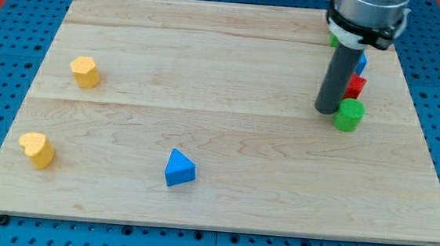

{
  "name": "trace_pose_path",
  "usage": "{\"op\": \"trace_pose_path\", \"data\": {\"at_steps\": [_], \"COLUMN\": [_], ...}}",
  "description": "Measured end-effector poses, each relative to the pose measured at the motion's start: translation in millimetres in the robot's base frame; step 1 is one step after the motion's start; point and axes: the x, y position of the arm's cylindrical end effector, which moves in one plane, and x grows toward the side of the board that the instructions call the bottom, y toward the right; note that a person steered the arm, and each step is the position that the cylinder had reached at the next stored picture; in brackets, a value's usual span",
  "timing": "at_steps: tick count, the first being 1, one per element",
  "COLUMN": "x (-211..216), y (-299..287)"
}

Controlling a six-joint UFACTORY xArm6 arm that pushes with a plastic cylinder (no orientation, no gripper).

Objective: Move the arm towards yellow hexagon

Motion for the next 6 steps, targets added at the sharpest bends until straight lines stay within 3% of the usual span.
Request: {"op": "trace_pose_path", "data": {"at_steps": [1,2,3,4,5,6], "x": [5,5,-34,-105,-138,-142], "y": [10,-16,-109,-177,-265,-356]}}
